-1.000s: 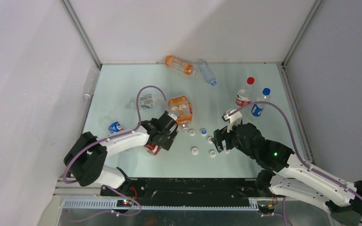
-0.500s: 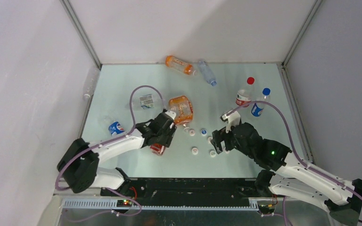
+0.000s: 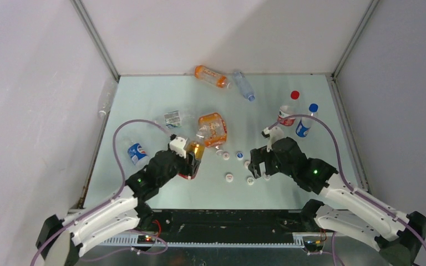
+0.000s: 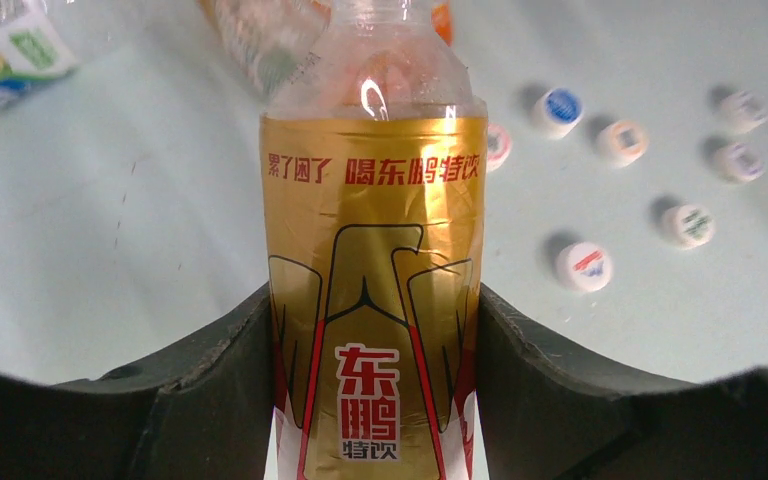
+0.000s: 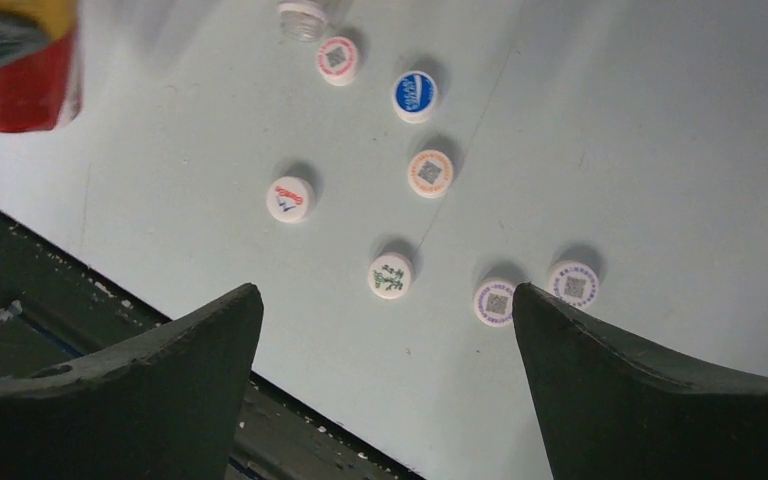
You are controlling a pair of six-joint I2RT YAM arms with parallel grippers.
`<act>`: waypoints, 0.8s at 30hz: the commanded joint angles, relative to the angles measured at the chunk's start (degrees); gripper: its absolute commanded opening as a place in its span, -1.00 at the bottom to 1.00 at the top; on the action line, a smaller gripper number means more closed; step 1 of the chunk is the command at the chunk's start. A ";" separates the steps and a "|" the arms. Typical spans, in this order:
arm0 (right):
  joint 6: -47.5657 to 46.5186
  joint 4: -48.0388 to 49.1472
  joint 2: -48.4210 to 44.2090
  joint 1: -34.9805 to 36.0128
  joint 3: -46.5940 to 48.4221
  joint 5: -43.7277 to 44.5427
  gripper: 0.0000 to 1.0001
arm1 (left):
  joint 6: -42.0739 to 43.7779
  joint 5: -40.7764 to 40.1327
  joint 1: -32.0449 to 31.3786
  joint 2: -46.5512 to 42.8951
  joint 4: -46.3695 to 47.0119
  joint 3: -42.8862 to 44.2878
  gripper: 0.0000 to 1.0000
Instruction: Screw on the bottle caps
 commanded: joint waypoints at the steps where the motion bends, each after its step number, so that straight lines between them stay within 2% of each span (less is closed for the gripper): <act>1: 2.17 -1.59 3.84 -5.23 3.64 -3.55 0.90 | 4.60 4.12 -0.33 -10.21 16.40 -5.83 -0.31; 7: 2.91 -3.71 9.50 -9.71 5.13 -6.28 0.81 | 9.46 5.80 -0.40 -18.58 28.66 -14.62 -0.34; 11: 3.09 -4.83 14.70 -9.63 7.50 -4.60 0.96 | 12.37 7.02 -0.40 -19.18 36.05 -18.99 -0.34; 14: 2.75 -4.62 19.39 -8.50 8.89 -2.36 0.99 | 15.72 7.93 -0.40 -18.74 40.50 -21.49 -0.31; 19: 2.84 -3.64 26.57 -6.90 11.99 -1.04 0.93 | 20.52 9.02 -0.49 -18.52 43.93 -24.30 -0.28; 24: 3.24 -1.72 33.15 -5.88 13.72 -0.04 0.76 | 25.11 11.71 -0.44 -19.32 43.05 -25.33 -0.25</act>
